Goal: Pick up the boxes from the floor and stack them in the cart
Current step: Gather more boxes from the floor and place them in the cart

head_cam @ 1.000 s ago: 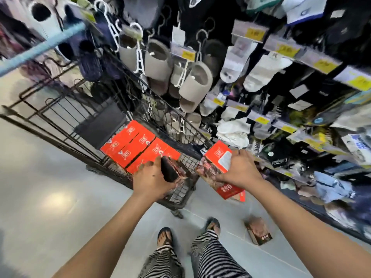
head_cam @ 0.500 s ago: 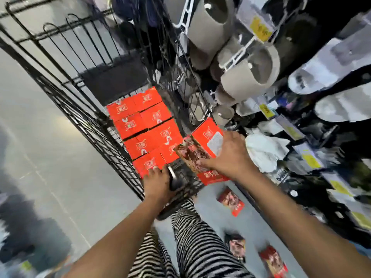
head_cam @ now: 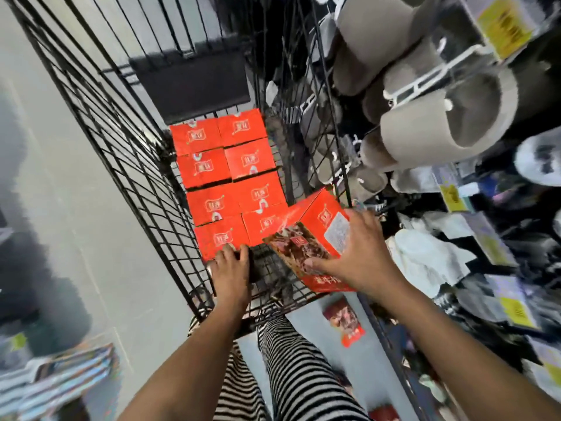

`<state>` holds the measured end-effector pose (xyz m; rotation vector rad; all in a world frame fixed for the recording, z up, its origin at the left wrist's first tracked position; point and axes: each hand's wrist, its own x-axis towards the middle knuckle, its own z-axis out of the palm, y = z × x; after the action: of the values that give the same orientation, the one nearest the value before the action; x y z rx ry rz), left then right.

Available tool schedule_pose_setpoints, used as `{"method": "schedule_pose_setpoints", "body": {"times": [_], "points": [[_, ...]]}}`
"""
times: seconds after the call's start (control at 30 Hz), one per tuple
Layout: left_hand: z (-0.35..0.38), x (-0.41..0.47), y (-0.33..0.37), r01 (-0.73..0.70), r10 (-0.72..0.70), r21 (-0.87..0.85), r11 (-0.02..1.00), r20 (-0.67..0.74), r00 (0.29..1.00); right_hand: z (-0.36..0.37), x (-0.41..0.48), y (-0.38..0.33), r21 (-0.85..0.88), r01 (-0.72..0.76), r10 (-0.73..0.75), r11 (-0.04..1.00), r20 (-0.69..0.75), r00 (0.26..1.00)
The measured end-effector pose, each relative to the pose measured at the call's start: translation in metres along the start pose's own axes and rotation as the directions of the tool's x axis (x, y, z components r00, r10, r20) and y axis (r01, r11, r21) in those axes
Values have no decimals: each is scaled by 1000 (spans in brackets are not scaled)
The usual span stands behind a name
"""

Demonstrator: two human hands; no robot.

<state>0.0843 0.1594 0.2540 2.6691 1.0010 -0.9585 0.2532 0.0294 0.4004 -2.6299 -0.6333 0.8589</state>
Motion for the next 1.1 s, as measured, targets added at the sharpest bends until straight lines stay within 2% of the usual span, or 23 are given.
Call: {"method": "schedule_pose_setpoints", "body": {"times": [0.07, 0.13, 0.17, 0.2, 0.23, 0.27, 0.37, 0.47, 0.6, 0.67, 0.73, 0.77, 0.8, 0.87, 0.93, 1.0, 1.1], "points": [[-12, 0, -3, 1, 0, -105, 994, 12, 1000, 0, -1, 2, 33, -2, 1, 999, 25, 1000], [-34, -4, -10, -9, 22, -401, 916, 28, 999, 0, -2, 2, 83, 1, -6, 997, 54, 999], [-45, -8, -16, -1, 51, -619, 785, 62, 997, -1, -4, 0, 138, -2, -8, 990, 71, 997], [-58, -15, -22, 16, 100, -806, 591, 93, 991, -1, -6, -1, 211, -6, -12, 977, 86, 996], [-70, -23, -28, 52, 173, -908, 417, 135, 976, -1, -9, -3, 285, -15, -15, 958, 105, 994], [-83, -33, -33, 88, 262, -945, 314, 176, 949, -2, -12, -5, 337, -28, -20, 941, 137, 990], [-107, -57, -45, 146, 415, -963, 227, 231, 880, -2, -18, -11, 433, -40, -68, 900, 230, 971], [-122, -66, -49, 180, 348, -979, 99, 204, 915, -9, -22, -16, 514, -44, -141, 857, 316, 938], [-129, -77, -38, -2, 265, -1000, 22, 4, 964, -30, -13, -19, 458, 31, -226, 888, 378, 898], [-126, -80, -30, -118, 226, -992, 45, -104, 968, -46, -6, -21, 381, 145, -280, 913, 327, 903], [-123, -83, -22, -276, 200, -936, 219, -234, 951, -64, -1, -31, 176, 326, -367, 929, 318, 874], [-123, -84, -18, -336, 192, -881, 334, -285, 939, -68, 1, -35, 14, 452, -428, 892, 349, 834], [-121, -84, -13, -368, 175, -825, 428, -324, 930, -70, 1, -42, -164, 564, -470, 809, 396, 789], [-117, -82, 1, -445, 156, -727, 524, -431, 889, -61, 3, -48, -388, 682, -506, 620, 466, 725], [-112, -78, 14, -486, 156, -682, 546, -488, 859, -47, 6, -47, -427, 708, -519, 563, 484, 704], [-103, -73, 19, -469, 150, -700, 538, -468, 871, -41, 8, -42, -407, 708, -534, 578, 467, 705], [-88, -69, 20, -467, 234, -710, 526, -407, 883, -36, 9, -30, -394, 682, -515, 616, 453, 728]]}}
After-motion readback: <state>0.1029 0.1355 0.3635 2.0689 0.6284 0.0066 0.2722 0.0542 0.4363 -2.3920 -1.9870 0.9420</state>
